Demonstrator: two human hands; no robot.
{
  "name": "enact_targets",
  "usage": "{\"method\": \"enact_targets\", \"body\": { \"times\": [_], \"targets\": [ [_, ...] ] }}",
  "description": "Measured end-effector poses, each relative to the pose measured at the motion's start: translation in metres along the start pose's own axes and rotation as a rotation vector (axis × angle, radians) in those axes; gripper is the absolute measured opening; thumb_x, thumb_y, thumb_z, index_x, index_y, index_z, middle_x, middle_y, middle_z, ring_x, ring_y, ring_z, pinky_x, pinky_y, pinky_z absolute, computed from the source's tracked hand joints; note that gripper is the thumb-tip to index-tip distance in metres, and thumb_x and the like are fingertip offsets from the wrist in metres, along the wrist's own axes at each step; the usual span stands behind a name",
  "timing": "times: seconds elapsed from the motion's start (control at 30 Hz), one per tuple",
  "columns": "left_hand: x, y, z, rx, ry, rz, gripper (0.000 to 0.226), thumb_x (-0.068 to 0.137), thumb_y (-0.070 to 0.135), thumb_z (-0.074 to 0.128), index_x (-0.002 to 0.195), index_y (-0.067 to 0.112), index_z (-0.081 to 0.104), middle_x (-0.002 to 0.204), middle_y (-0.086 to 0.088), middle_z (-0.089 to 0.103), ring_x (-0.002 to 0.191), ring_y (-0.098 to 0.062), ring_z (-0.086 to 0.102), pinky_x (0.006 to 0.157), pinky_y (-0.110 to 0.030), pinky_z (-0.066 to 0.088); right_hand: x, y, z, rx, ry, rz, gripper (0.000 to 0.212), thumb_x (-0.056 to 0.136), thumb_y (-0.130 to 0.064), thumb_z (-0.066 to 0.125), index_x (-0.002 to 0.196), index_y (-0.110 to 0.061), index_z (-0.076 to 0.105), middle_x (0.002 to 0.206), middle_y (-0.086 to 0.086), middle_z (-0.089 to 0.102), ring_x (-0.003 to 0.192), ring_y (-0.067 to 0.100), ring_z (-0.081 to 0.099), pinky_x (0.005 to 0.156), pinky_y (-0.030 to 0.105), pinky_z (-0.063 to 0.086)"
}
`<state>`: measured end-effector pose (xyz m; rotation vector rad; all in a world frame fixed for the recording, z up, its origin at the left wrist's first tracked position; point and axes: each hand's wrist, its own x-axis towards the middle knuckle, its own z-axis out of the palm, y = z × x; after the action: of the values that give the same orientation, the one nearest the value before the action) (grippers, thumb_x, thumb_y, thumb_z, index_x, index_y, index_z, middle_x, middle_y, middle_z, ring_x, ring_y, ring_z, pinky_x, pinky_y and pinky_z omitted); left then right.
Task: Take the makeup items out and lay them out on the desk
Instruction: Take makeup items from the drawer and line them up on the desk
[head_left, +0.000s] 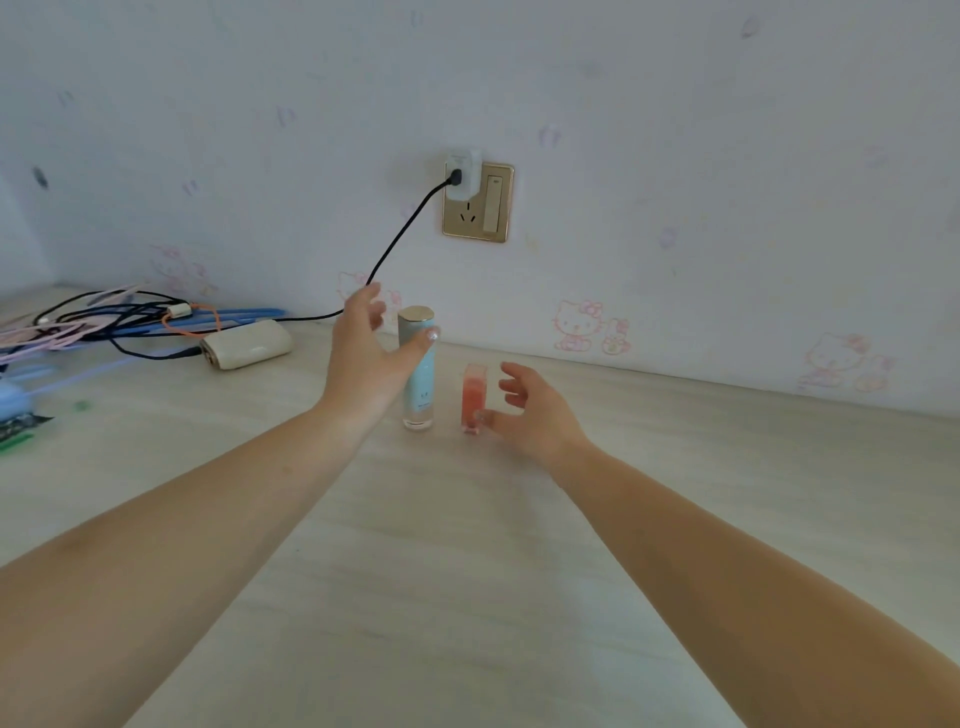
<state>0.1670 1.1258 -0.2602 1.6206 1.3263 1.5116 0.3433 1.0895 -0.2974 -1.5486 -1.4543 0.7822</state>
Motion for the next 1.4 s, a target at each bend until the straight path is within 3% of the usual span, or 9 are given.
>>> {"method": "enact_targets", "body": {
  "times": [0.2,0.5,0.67,0.8,0.93,1.03,1.17,1.27,1.4],
  "targets": [
    [-0.041,0.062,-0.008,-0.098,-0.011,0.277,0.058,0.080,0.023,0.071,0.127,0.033,0.039,0.131,0.005,0.046,0.113,0.006,0.048,0.092,-0.013,0.040,-0.046,-0.010,-0.059,0.022,0.106,-0.083,0.056,0.077,-0.027,0.075,0.127,-0.028,0.048,0.116,-0.009,0.056,0.108,0.005,0.055,0.086,0.022,0.042],
    [-0.188,0.124,0.071,-0.173,-0.555,0.515,0.055,0.077,0.024,0.067,0.125,0.031,0.039,0.115,0.013,0.053,0.113,-0.003,0.053,0.098,-0.031,0.046,-0.219,0.014,-0.183,-0.098,0.275,-0.077,0.046,0.078,-0.021,0.074,0.117,-0.029,0.052,0.111,-0.015,0.058,0.104,-0.001,0.057,0.087,0.015,0.043],
    [-0.283,0.152,0.114,-0.110,-0.858,0.719,0.055,0.081,0.031,0.064,0.131,0.032,0.040,0.115,0.015,0.053,0.112,0.001,0.052,0.096,-0.021,0.045,-0.330,0.039,-0.249,-0.218,0.407,0.006,0.040,0.078,-0.022,0.074,0.112,-0.032,0.055,0.104,-0.021,0.059,0.096,-0.009,0.057,0.081,0.004,0.043],
    [-0.346,0.168,0.143,0.031,-1.194,0.847,0.041,0.083,0.025,0.066,0.122,0.024,0.055,0.113,0.012,0.057,0.106,0.002,0.051,0.093,-0.018,0.040,-0.402,0.062,-0.277,-0.292,0.409,0.105,0.041,0.077,-0.019,0.074,0.104,-0.042,0.053,0.102,-0.025,0.058,0.096,-0.011,0.058,0.087,0.012,0.044],
    [-0.393,0.167,0.162,0.316,-1.572,0.884,0.041,0.085,0.034,0.065,0.124,0.026,0.054,0.117,0.012,0.056,0.106,-0.001,0.050,0.093,-0.018,0.038,-0.449,0.086,-0.286,-0.247,0.302,0.236,0.035,0.078,-0.009,0.073,0.099,-0.034,0.060,0.096,-0.020,0.063,0.081,-0.013,0.061,0.077,0.006,0.047],
    [-0.422,0.157,0.176,0.558,-1.742,0.885,0.043,0.085,0.035,0.064,0.126,0.026,0.053,0.118,0.010,0.058,0.106,-0.006,0.054,0.089,-0.024,0.044,-0.462,0.110,-0.281,-0.439,0.133,0.409,0.029,0.079,-0.016,0.072,0.106,-0.023,0.066,0.096,-0.012,0.066,0.084,0.000,0.064,0.086,0.014,0.048],
    [-0.456,0.141,0.195,0.852,-1.761,1.047,0.040,0.089,0.028,0.058,0.128,0.023,0.051,0.124,0.005,0.055,0.109,-0.018,0.054,0.078,-0.025,0.037,-0.459,0.141,-0.267,-0.710,-0.015,0.525,0.032,0.082,-0.026,0.067,0.113,-0.021,0.064,0.107,-0.006,0.065,0.099,0.015,0.060,0.086,0.024,0.045],
    [-0.476,0.134,0.208,0.995,-1.780,1.067,0.039,0.091,0.025,0.055,0.130,0.022,0.051,0.128,0.002,0.054,0.113,-0.021,0.053,0.087,-0.030,0.042,-0.448,0.168,-0.255,-0.864,-0.160,0.627,0.030,0.083,-0.035,0.062,0.109,-0.020,0.067,0.107,-0.002,0.066,0.097,0.022,0.059,0.082,0.029,0.047],
    [-0.493,0.125,0.222,1.180,-1.810,1.152,0.038,0.093,0.018,0.053,0.131,0.017,0.051,0.131,-0.004,0.052,0.113,-0.028,0.055,0.091,-0.037,0.047,-0.437,0.196,-0.247,-0.917,-0.210,0.779,0.035,0.082,-0.044,0.062,0.074,-0.010,0.056,0.074,0.001,0.055,0.073,0.022,0.052,0.070,0.031,0.046]
  ]
}}
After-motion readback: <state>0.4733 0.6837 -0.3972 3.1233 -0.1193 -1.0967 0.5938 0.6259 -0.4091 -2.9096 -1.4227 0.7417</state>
